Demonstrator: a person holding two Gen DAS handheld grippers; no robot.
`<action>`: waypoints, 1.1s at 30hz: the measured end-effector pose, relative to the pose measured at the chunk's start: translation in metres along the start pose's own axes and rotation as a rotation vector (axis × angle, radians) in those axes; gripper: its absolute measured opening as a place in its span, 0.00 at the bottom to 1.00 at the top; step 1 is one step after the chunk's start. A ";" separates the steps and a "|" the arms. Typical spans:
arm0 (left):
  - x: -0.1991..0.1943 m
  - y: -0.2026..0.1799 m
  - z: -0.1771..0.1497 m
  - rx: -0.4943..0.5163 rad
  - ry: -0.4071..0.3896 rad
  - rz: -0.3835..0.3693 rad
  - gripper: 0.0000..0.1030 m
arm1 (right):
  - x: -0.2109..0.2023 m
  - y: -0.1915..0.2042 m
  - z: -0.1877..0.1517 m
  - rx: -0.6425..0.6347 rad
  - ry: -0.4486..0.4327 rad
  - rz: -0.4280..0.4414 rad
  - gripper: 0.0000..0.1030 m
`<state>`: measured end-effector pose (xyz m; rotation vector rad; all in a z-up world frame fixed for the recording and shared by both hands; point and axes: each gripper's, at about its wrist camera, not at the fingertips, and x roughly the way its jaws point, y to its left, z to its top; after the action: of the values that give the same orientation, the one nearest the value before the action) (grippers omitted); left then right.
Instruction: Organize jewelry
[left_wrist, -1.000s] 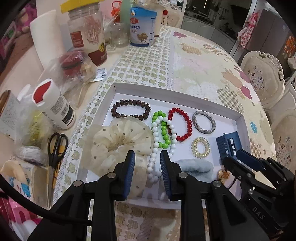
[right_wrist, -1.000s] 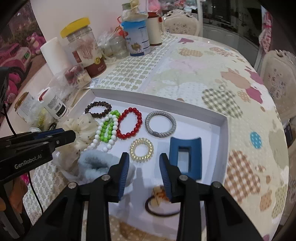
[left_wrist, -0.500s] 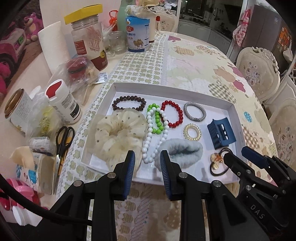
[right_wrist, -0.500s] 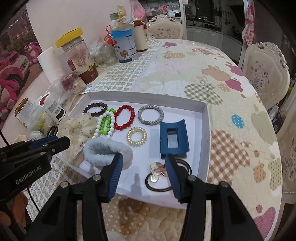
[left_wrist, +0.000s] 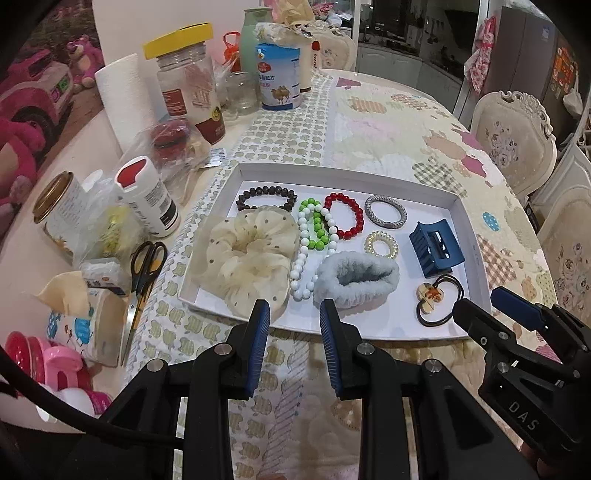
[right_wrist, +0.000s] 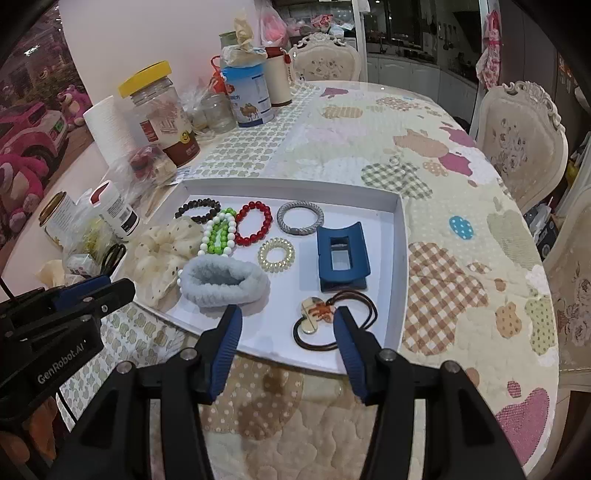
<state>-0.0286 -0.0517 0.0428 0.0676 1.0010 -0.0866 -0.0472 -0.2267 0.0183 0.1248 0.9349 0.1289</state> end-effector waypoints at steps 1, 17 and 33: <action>-0.002 0.000 -0.002 0.000 -0.003 0.003 0.26 | -0.001 0.000 -0.001 -0.001 -0.001 -0.002 0.53; -0.025 -0.010 -0.018 0.002 -0.034 0.021 0.26 | -0.020 -0.002 -0.014 0.001 -0.007 0.007 0.55; -0.035 -0.018 -0.023 0.002 -0.049 0.039 0.26 | -0.032 -0.006 -0.021 -0.014 -0.014 0.018 0.56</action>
<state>-0.0681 -0.0659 0.0597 0.0861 0.9506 -0.0535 -0.0825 -0.2367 0.0302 0.1211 0.9188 0.1510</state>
